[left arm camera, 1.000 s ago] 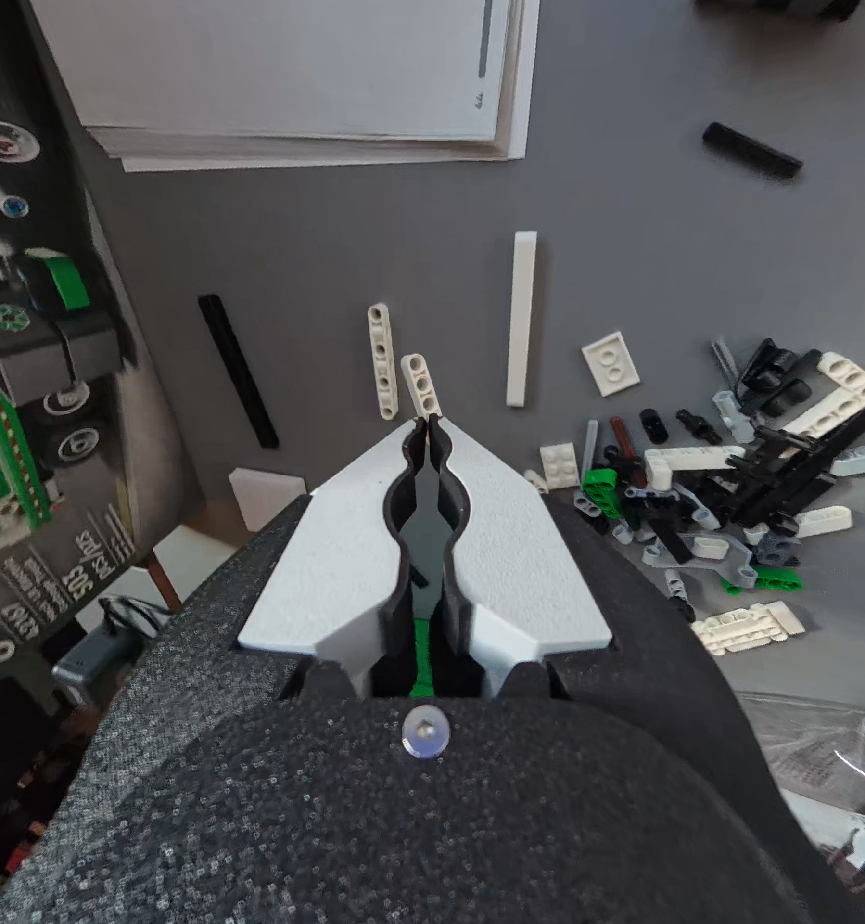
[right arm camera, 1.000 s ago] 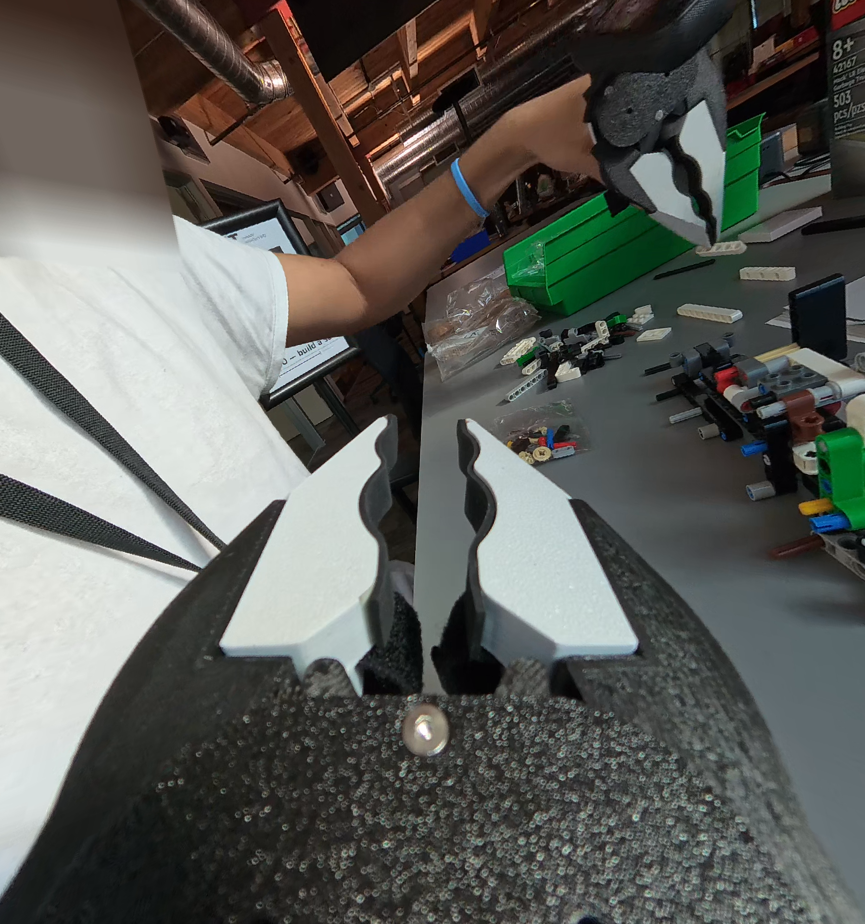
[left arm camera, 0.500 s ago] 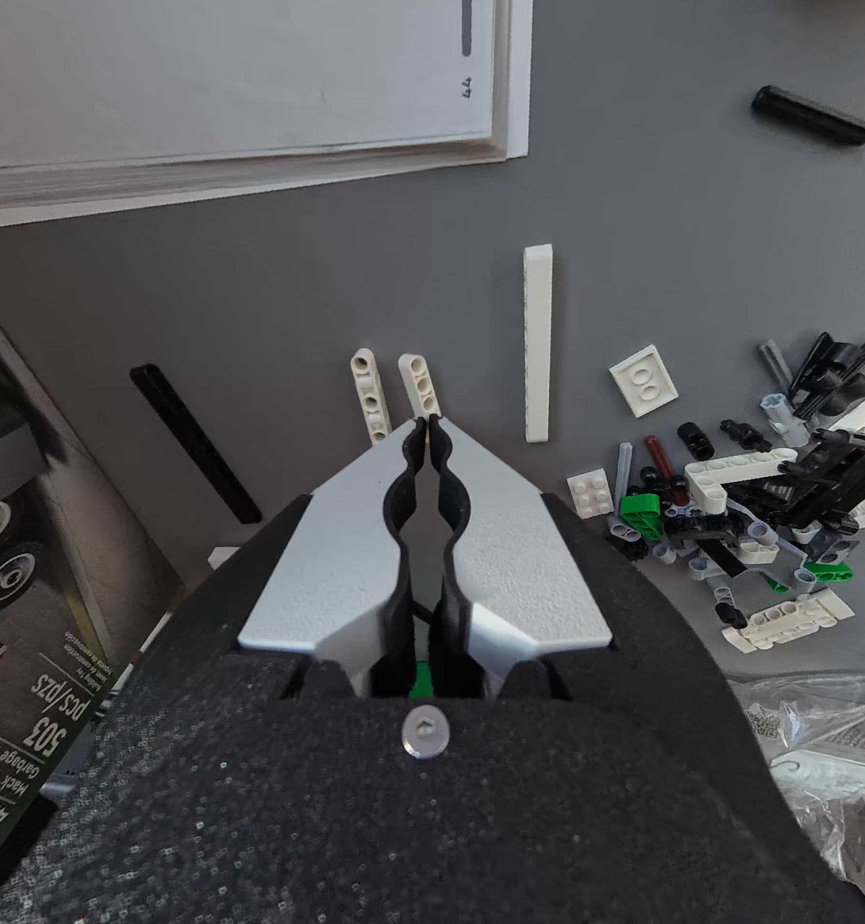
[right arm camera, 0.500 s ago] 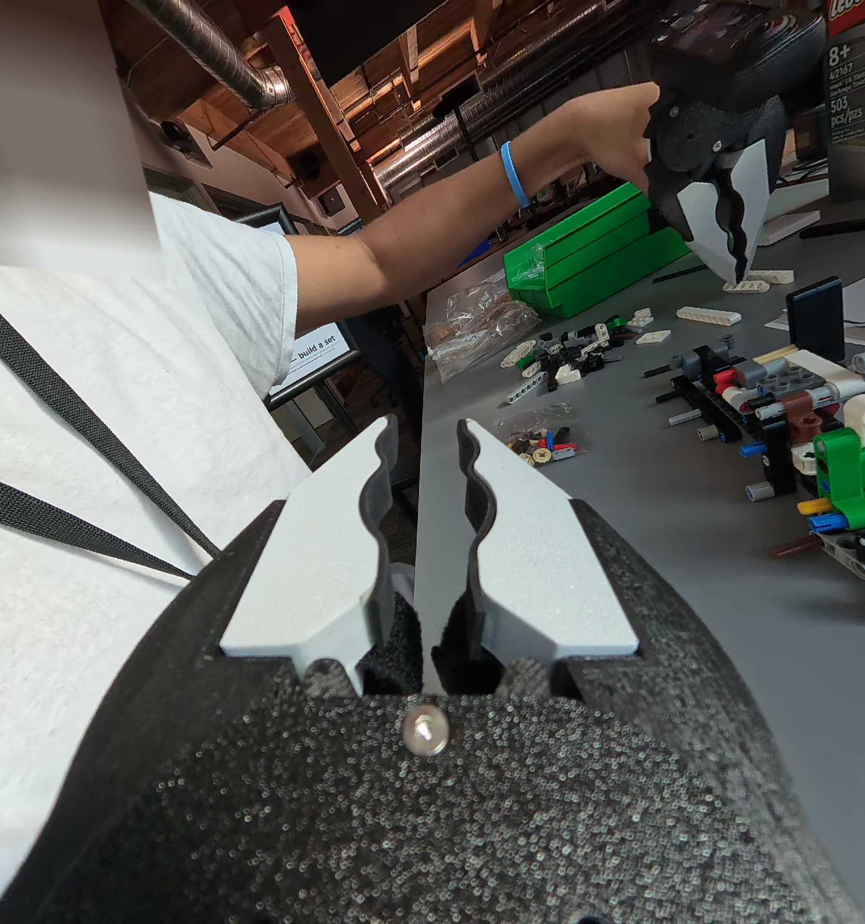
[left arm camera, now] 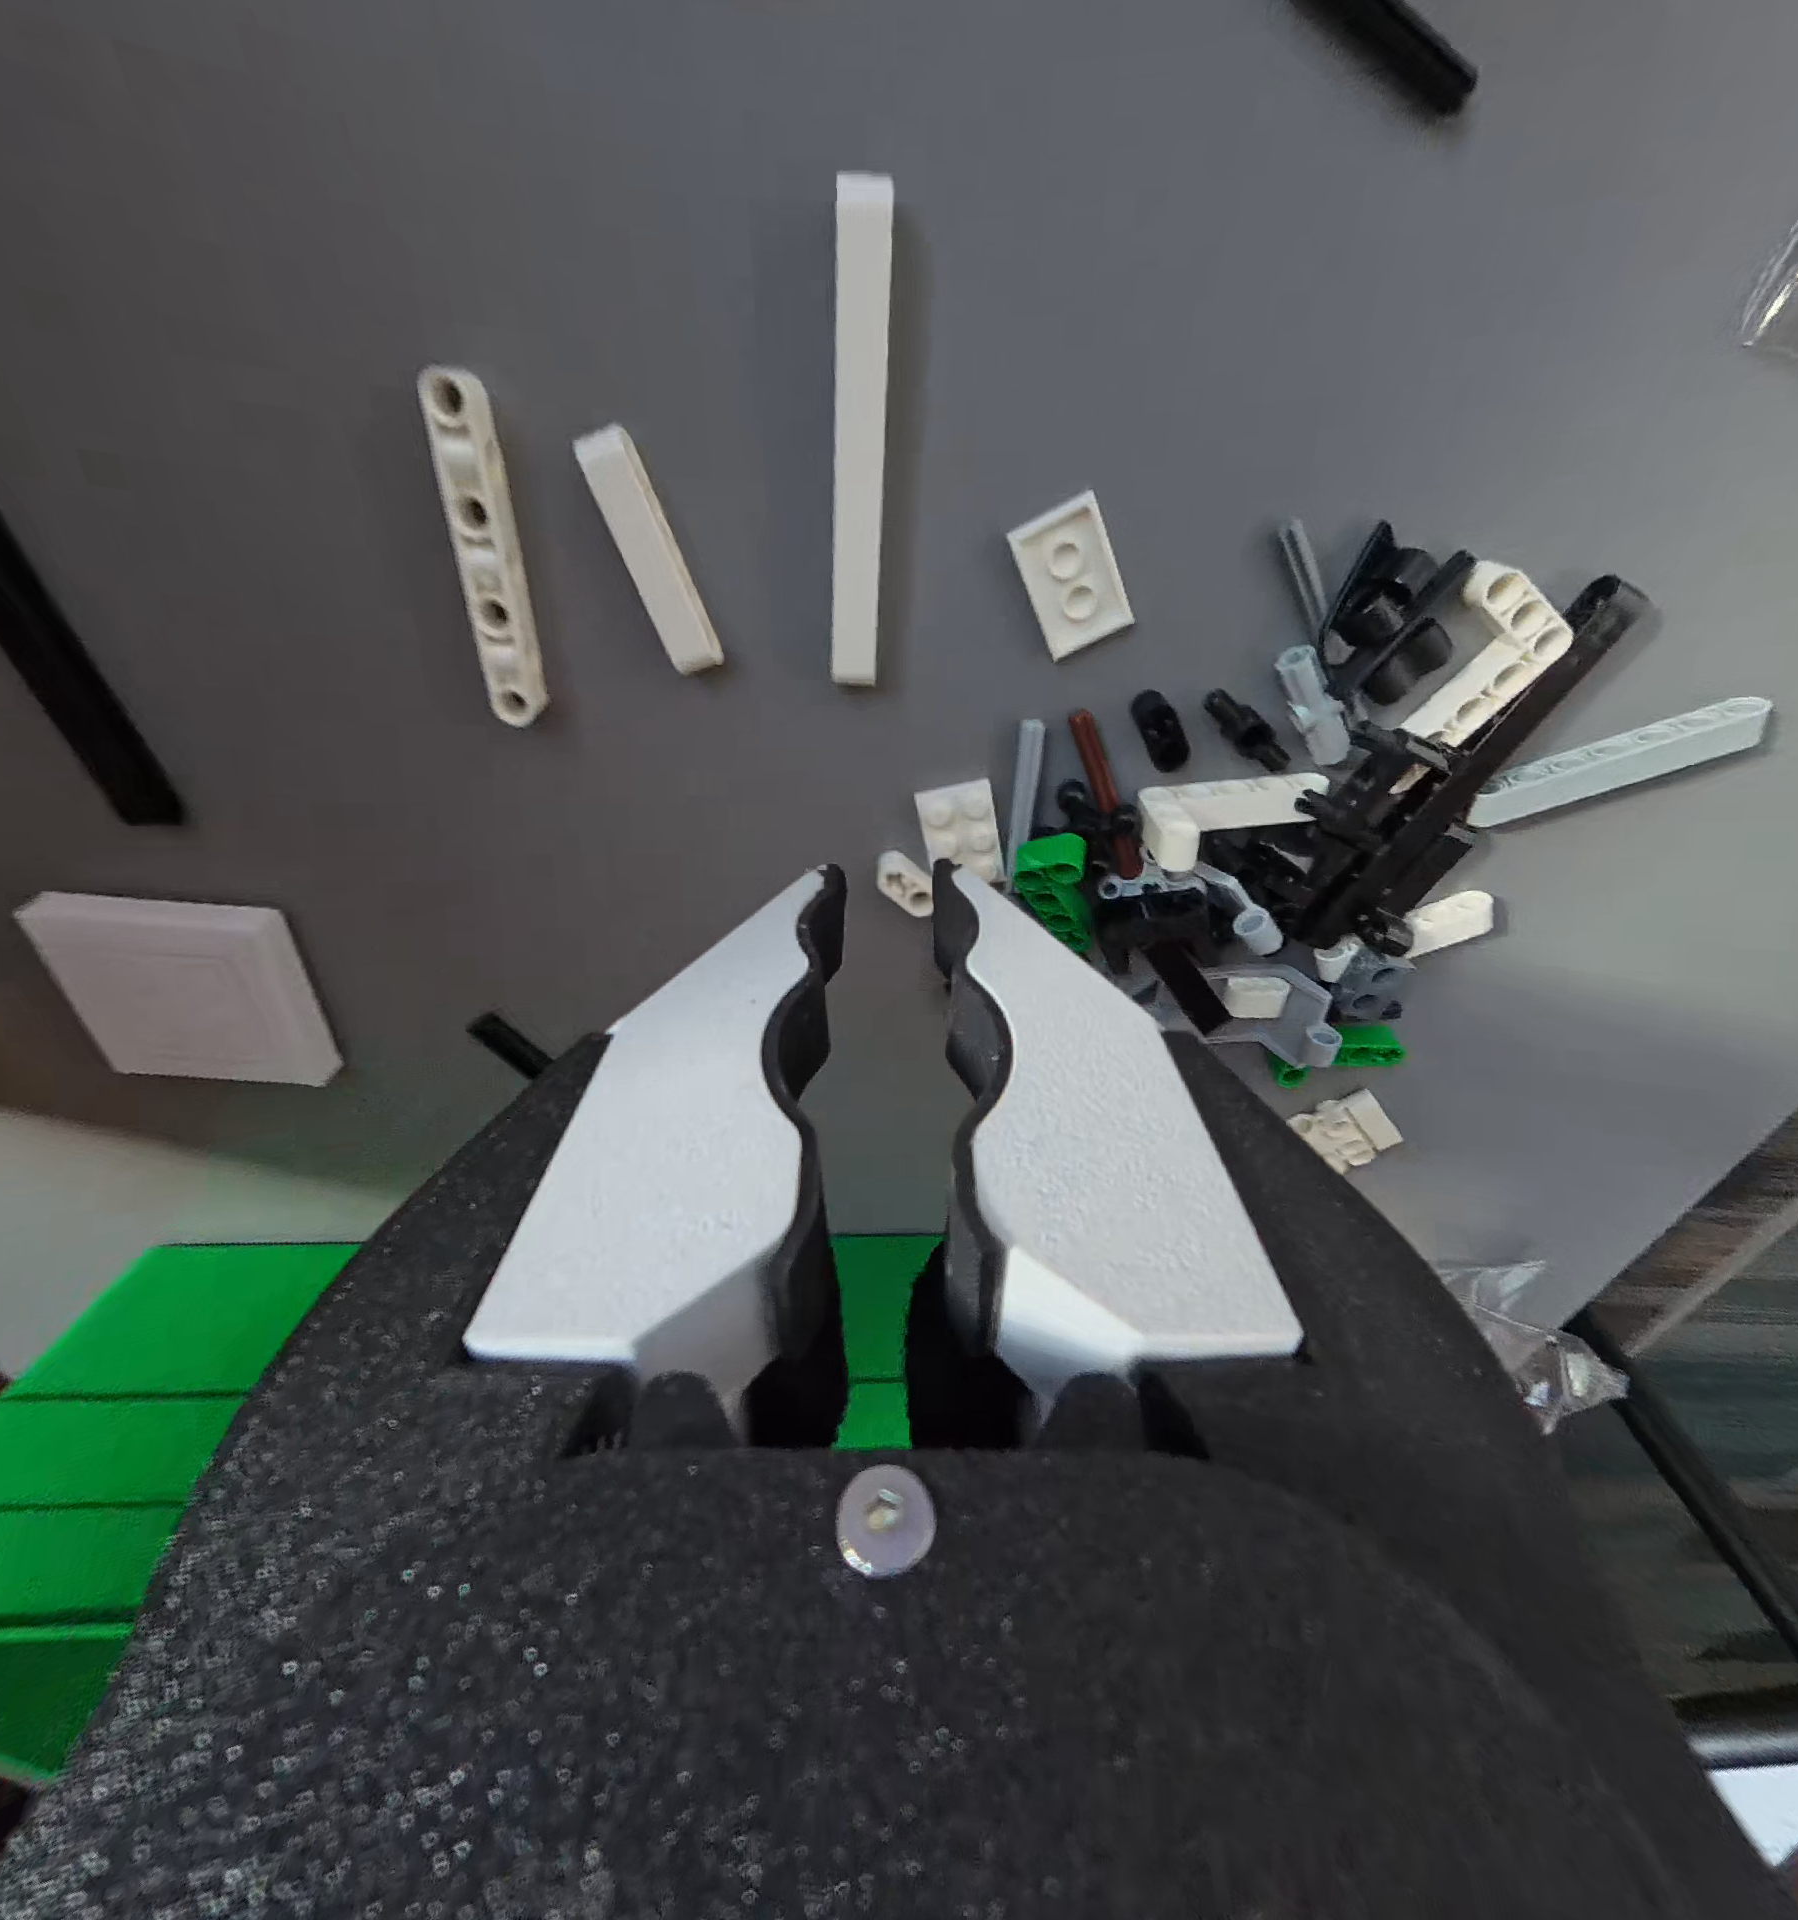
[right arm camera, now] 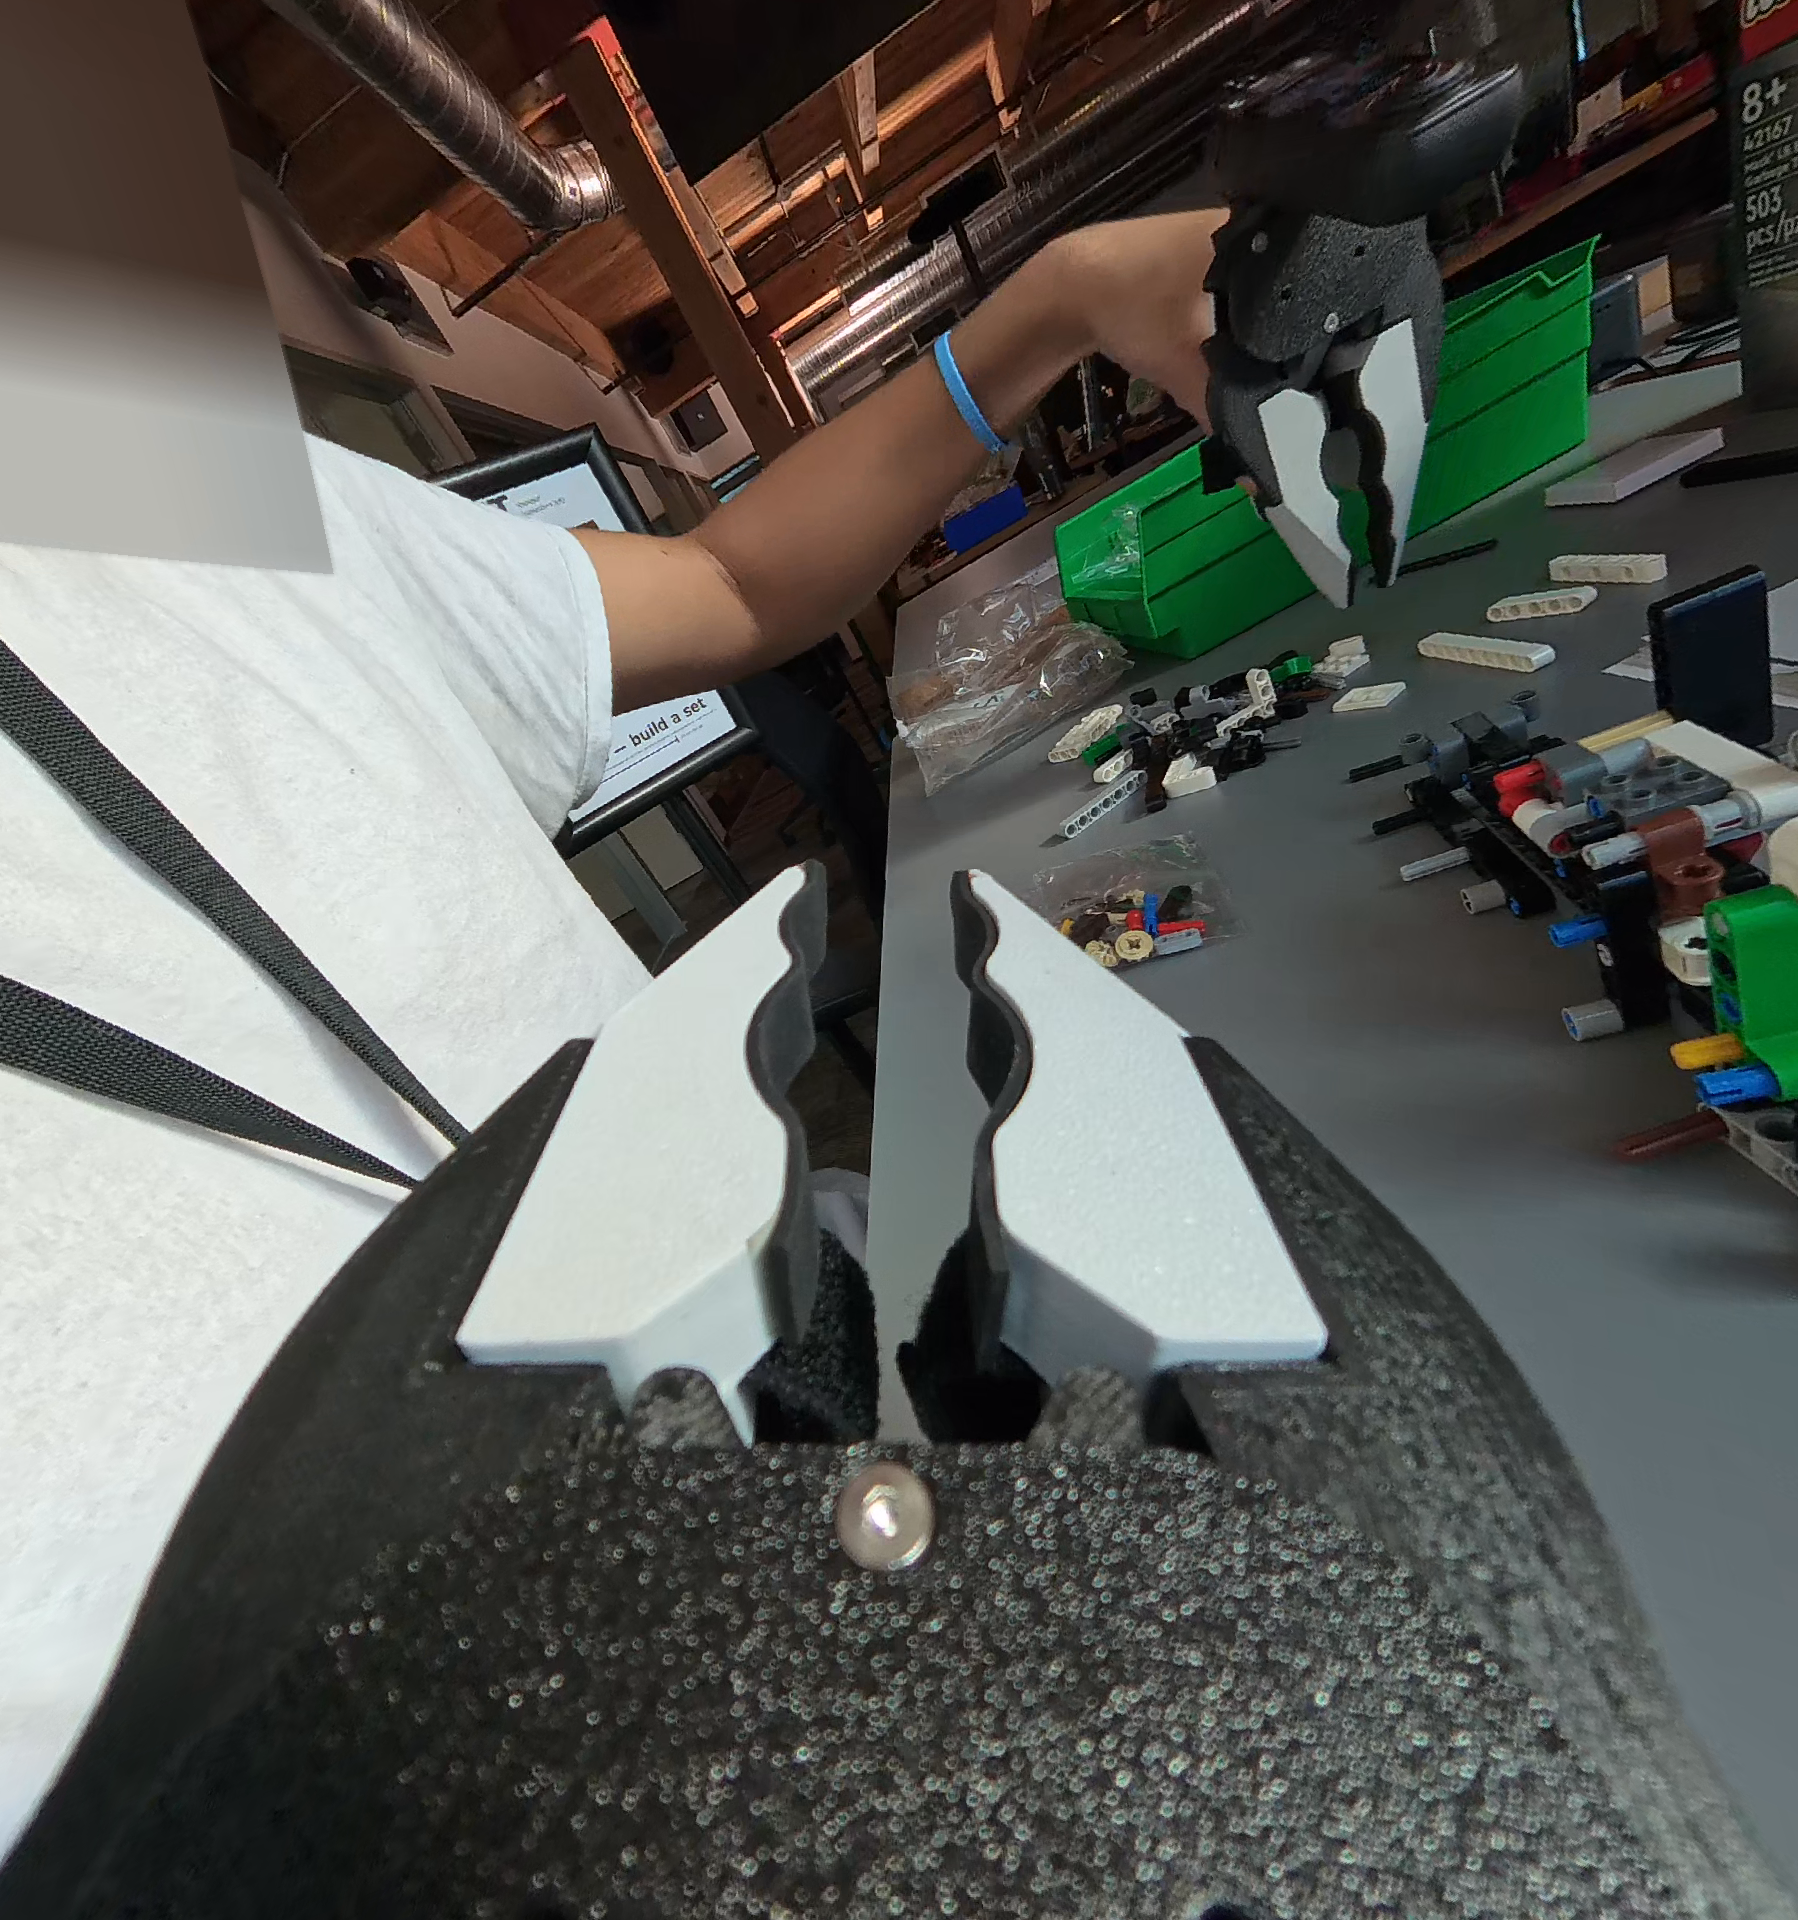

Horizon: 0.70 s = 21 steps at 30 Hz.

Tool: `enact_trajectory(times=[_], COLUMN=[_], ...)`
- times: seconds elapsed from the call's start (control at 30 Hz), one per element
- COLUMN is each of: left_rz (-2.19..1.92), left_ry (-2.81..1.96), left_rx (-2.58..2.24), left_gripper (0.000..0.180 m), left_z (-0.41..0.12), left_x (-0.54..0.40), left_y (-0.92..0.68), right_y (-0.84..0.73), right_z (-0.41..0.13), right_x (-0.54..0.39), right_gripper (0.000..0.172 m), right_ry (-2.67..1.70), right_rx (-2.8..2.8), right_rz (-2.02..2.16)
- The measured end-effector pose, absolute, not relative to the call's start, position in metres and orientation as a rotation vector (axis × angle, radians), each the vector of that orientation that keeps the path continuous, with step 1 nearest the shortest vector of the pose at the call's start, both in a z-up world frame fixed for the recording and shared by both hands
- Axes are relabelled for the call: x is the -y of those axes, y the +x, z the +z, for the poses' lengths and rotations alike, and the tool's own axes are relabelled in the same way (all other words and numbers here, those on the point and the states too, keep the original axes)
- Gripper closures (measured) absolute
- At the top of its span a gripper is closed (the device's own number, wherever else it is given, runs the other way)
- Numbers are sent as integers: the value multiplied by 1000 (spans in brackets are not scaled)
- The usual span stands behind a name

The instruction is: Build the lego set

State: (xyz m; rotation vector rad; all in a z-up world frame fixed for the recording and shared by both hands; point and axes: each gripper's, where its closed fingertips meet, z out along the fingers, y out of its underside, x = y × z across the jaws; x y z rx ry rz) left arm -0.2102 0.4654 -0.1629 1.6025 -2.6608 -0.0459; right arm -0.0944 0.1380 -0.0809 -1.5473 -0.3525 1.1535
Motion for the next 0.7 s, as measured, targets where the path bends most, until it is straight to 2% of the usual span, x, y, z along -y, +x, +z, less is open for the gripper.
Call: enact_trajectory(times=[0.1,0.23,0.4,0.7], left_rz=[-116,-77,-15,-127], left_ry=[1693,1717,1712,1797], left_rx=[2553,2521,2541,2610], left_gripper=[162,167,174,175], left_z=[-176,-186,-187,-180], left_x=[-473,-471,-469,-505], left_y=[-230,-234,-226,-209], right_y=[-95,-95,-95,-95], right_z=[-81,-81,-82,-82], right_x=[-138,-138,-138,-138], right_gripper=[149,149,149,149], right_ry=[-1549,-1552,-1553,-1553], right_rx=[355,354,352,353], right_rz=[1157,1154,1152,1151])
